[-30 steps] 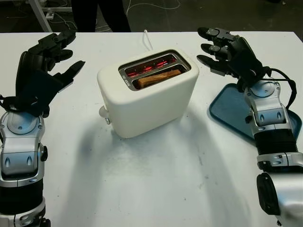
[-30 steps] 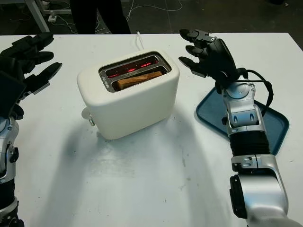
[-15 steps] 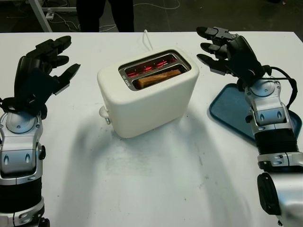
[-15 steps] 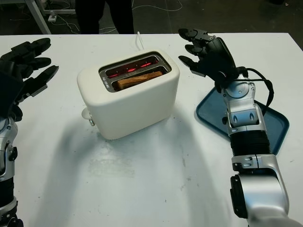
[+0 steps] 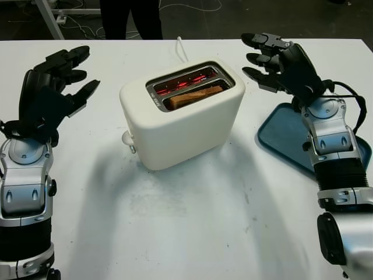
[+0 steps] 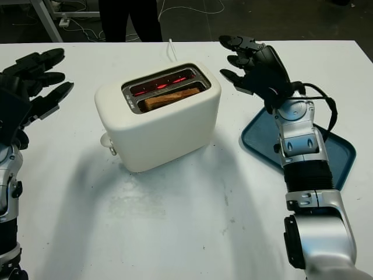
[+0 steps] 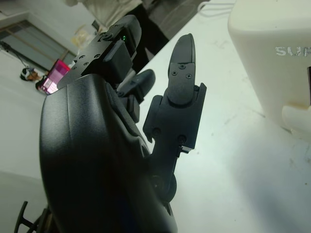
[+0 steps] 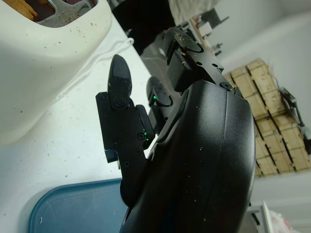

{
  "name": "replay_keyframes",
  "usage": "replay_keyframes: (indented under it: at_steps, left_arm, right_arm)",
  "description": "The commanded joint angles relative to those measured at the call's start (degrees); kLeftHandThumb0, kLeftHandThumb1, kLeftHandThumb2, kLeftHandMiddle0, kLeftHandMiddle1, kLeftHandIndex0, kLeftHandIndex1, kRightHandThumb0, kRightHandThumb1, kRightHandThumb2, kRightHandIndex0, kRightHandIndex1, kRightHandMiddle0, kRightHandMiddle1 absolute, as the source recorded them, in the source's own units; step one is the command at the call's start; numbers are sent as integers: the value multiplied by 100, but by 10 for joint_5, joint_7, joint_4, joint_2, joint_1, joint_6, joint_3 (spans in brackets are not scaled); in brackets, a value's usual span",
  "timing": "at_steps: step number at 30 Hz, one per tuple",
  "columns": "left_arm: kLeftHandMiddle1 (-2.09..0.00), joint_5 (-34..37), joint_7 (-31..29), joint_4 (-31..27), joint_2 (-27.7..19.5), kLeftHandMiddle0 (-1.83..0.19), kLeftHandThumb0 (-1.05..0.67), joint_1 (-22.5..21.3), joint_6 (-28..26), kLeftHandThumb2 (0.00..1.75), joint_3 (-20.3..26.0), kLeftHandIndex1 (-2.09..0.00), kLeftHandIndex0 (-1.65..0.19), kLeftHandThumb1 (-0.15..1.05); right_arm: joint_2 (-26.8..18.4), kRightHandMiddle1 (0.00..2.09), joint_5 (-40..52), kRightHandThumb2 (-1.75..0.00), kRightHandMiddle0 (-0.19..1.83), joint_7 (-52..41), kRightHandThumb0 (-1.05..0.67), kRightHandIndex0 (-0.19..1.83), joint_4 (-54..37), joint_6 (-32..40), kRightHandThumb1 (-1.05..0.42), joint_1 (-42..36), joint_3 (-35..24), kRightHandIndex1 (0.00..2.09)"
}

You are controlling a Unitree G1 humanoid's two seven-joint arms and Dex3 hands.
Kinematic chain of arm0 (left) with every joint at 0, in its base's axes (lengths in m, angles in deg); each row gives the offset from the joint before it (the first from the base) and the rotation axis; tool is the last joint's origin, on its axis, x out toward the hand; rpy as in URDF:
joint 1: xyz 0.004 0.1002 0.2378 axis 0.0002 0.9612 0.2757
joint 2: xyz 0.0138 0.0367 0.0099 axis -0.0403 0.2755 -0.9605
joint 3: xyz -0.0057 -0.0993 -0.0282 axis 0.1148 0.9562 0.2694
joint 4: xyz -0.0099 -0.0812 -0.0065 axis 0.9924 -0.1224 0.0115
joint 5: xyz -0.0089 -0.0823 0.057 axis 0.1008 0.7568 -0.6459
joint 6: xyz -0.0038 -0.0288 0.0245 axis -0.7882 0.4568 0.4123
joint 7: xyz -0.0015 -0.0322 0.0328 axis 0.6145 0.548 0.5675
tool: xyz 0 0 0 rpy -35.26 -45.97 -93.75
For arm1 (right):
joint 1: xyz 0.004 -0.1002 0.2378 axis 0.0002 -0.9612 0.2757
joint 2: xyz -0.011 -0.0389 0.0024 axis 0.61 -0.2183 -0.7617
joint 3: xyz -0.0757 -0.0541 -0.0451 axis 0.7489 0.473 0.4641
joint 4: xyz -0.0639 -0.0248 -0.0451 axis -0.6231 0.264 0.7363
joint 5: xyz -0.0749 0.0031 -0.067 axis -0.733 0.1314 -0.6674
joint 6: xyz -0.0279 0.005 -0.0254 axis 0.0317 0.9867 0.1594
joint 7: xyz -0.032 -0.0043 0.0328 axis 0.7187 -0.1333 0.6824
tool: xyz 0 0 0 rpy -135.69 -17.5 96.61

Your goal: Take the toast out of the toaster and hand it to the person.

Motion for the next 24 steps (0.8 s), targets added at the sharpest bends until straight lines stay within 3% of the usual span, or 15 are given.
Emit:
replay_keyframes:
  at_steps: [1, 7, 16, 24]
  left_arm:
    - [-88, 4, -2, 5, -3, -29, -27, 0, 18, 14, 1, -5, -61, 92]
    - [-92, 19, -14, 24, -5, -27, -19, -1, 46, 9, 9, -5, -60, 91]
    - [-95, 20, -12, 28, -9, -25, -13, 0, 54, 6, 8, -5, -60, 91]
    - [-95, 19, -9, 35, -6, -26, -2, 2, 72, 5, 9, -6, -60, 91]
  right_arm:
    - [-5, 1, 6, -17, 51, -3, -8, 55, 4, -19, -92, 7, -3, 3]
    - [-6, 1, 10, -2, 52, -4, 6, 57, 4, -16, -90, 8, -7, 3]
    - [-11, 2, 0, -1, 53, 0, 9, 59, 0, -22, -91, 8, -4, 4]
    - [-12, 6, -16, 0, 65, 25, 12, 74, 0, -23, -86, 8, -1, 10]
